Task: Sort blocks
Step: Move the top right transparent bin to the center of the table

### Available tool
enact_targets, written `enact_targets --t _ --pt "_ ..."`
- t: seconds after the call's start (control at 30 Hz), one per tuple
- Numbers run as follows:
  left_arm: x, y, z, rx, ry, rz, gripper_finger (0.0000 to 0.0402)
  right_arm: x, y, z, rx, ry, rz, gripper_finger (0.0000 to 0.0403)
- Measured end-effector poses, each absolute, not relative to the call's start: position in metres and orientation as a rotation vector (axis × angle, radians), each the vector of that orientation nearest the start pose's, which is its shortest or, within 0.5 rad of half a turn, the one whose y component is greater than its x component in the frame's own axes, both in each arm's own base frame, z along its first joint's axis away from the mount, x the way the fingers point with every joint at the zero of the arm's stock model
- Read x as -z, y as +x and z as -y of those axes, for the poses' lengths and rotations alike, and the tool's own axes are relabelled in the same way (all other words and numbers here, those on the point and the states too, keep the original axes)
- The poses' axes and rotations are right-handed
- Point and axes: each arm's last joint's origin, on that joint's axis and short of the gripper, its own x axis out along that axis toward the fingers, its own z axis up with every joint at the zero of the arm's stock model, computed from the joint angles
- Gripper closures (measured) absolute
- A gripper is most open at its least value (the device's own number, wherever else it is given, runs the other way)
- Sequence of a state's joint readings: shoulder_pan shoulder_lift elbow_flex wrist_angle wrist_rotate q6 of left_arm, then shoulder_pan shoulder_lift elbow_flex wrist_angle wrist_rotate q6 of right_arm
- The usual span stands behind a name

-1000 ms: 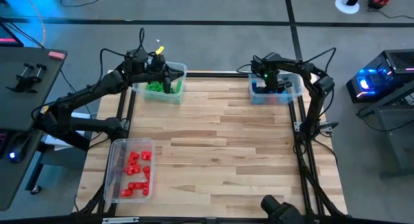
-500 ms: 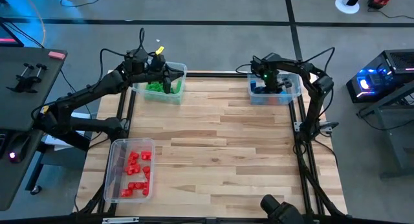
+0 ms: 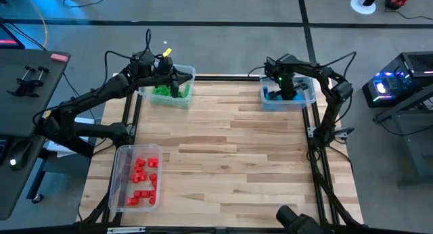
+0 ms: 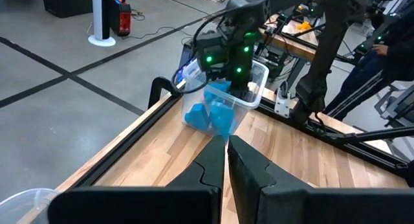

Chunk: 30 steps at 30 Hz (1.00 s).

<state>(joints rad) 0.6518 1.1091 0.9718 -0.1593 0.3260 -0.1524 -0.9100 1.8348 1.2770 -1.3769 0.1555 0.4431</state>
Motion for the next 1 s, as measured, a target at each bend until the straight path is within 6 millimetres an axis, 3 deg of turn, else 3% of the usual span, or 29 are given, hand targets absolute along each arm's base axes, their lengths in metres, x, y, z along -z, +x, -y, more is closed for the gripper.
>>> enact_targets --t 0.3,0.53,0.63,0.77,1.0 --pt "-0.338 0.200 -0.141 -0.341 -0.274 -0.241 0.0393 -0.216 0.169 0.225 1.149 0.992 -1.655 0.0403" --pt "-0.338 0.200 -0.141 -0.341 -0.272 -0.241 0.0393 -0.219 0.164 0.226 1.224 0.865 -1.715 0.0402" --pt "-0.338 0.200 -0.141 -0.341 -0.273 -0.241 0.0393 -0.218 0.162 0.232 1.164 0.833 -1.698 0.0396" --pt "-0.338 0.200 -0.141 -0.341 -0.275 -0.241 0.0393 -0.217 0.154 0.240 1.075 0.791 -1.726 0.0355" --pt "-0.338 0.200 -0.141 -0.343 -0.275 -0.242 0.0393 -0.213 0.150 0.245 1.036 0.782 -1.752 0.0243"
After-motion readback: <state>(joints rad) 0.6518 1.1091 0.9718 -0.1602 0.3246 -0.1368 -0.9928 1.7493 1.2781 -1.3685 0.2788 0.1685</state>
